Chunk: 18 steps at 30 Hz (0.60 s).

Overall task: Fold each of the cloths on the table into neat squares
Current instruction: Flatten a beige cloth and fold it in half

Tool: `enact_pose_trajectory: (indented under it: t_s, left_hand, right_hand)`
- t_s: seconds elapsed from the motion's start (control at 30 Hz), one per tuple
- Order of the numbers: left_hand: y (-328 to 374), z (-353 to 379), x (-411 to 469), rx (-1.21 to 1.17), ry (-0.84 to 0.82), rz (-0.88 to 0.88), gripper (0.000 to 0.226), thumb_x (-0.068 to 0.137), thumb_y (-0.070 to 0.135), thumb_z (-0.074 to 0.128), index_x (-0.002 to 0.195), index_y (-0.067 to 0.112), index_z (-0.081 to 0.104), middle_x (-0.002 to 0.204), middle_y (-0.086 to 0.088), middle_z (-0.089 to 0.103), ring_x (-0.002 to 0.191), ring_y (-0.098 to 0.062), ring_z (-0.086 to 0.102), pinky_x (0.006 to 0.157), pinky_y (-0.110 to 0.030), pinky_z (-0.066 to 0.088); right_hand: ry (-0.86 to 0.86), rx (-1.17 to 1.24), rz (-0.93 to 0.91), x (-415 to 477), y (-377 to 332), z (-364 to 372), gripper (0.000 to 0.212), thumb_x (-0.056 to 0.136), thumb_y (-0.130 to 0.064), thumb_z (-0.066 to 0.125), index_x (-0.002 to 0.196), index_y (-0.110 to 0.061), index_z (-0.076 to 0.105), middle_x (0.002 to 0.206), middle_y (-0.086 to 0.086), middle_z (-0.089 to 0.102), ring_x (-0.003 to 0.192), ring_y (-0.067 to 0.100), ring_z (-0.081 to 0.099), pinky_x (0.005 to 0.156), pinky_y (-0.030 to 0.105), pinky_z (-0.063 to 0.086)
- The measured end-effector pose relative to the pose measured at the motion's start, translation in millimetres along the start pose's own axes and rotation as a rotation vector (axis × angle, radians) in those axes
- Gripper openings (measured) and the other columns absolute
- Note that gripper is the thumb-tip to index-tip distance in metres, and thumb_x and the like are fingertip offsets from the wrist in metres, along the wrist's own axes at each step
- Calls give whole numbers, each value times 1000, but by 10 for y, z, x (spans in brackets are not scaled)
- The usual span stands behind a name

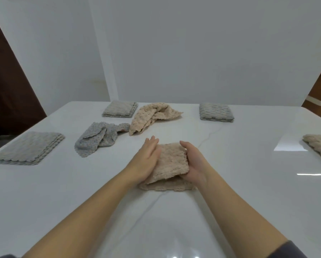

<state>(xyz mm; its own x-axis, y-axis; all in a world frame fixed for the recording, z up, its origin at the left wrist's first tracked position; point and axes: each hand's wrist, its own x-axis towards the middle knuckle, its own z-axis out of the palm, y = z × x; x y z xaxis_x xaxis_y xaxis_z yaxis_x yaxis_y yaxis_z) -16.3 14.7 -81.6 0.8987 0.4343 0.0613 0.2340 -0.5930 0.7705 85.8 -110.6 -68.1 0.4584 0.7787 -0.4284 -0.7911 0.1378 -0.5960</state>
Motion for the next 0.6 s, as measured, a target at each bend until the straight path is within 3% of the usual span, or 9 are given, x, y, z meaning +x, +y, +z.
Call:
enact_pose_trajectory:
  t_s: [0.07,0.13,0.2,0.4,0.53,0.6]
  left_hand:
    - [-60,85,-17,222,-77,21,58,105,43,22,156,20,8,162,10,-4,147,-3,-11,121,-32,-4]
    - [-55,132,-14,366,-112,32,61,104,44,17,156,18,0,162,6,-11,147,-7,-15,121,-34,-7]
    - [-14,159,-10,443,-121,38,62,104,44,16,156,17,-3,163,4,-13,147,-8,-16,121,-35,-7]
    - [48,239,26,615,-149,41,63,104,45,15,156,13,-3,163,0,-11,148,-10,-15,121,-38,-8]
    - [12,319,16,656,-144,51,65,103,47,13,155,12,-4,163,-2,-10,148,-11,-14,122,-37,-7]
    - [-14,358,13,683,-136,63,66,102,48,13,155,12,-4,163,-3,-9,148,-11,-15,121,-37,-8]
  right_hand:
    - [2,-51,-5,2,-6,-7,36,102,-24,40,105,4,63,95,20,73,83,30,72,80,41,55]
    - [31,-103,11,-2,-17,-24,30,102,-17,40,105,3,62,89,19,73,75,28,72,68,36,59]
    - [66,-127,22,0,-35,-52,28,102,-13,39,110,4,60,93,20,72,80,29,71,65,36,60]
    - [129,-154,37,52,-45,-148,30,101,-12,40,119,4,59,109,22,68,93,32,67,80,43,54]
    - [125,-188,14,57,-71,-181,27,101,-10,40,104,5,62,93,20,72,79,29,71,68,39,58]
    - [150,-245,-34,65,-92,-211,22,99,-5,43,103,5,63,95,20,71,79,28,70,67,38,57]
